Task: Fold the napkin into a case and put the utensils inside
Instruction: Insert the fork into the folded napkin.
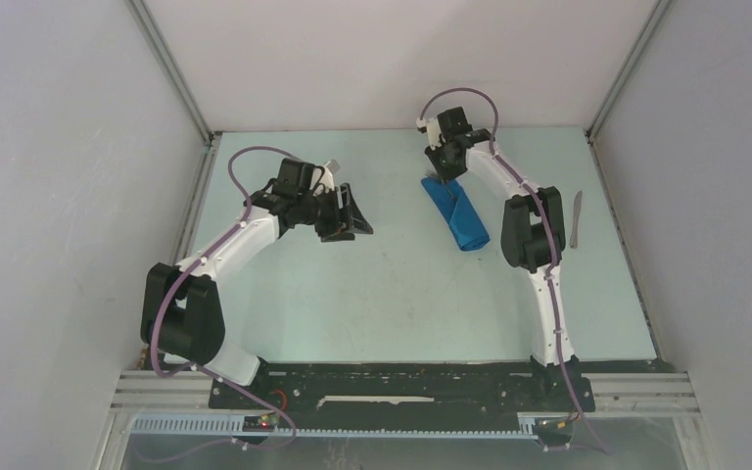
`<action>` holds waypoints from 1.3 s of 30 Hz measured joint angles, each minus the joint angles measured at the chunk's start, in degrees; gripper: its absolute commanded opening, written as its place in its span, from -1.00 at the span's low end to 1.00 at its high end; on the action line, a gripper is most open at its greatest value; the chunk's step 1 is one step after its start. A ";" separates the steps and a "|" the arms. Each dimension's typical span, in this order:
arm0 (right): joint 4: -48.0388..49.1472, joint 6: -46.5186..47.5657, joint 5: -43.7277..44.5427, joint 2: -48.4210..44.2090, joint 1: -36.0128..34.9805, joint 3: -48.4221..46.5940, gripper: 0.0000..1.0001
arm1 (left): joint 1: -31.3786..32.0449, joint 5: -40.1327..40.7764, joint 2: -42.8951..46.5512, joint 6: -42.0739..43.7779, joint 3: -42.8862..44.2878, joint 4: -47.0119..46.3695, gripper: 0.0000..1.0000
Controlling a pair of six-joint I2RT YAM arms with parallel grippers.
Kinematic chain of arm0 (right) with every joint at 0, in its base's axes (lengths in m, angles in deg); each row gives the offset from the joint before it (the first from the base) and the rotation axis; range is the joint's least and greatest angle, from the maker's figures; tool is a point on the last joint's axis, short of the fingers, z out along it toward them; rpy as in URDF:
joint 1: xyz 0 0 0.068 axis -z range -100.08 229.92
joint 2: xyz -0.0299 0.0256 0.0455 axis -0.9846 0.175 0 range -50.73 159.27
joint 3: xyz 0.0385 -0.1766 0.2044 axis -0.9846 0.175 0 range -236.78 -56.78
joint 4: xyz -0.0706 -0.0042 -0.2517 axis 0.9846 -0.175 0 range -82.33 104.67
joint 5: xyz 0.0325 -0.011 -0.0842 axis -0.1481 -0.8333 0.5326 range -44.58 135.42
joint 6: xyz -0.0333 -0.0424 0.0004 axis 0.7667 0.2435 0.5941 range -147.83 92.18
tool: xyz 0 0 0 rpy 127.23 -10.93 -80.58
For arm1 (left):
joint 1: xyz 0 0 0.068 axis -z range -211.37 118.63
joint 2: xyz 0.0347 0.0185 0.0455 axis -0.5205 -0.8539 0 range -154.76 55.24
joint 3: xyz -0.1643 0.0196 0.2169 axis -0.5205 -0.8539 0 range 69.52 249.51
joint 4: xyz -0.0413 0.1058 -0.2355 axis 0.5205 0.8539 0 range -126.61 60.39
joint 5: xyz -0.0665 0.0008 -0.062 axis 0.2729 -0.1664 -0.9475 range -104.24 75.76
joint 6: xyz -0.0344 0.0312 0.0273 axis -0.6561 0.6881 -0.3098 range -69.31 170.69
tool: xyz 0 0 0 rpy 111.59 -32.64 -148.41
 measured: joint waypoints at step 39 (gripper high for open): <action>0.04 -0.15 -5.95 2.43 2.05 1.40 -1.00 | 0.00 -1.03 0.00 0.00 0.00 -0.37 0.33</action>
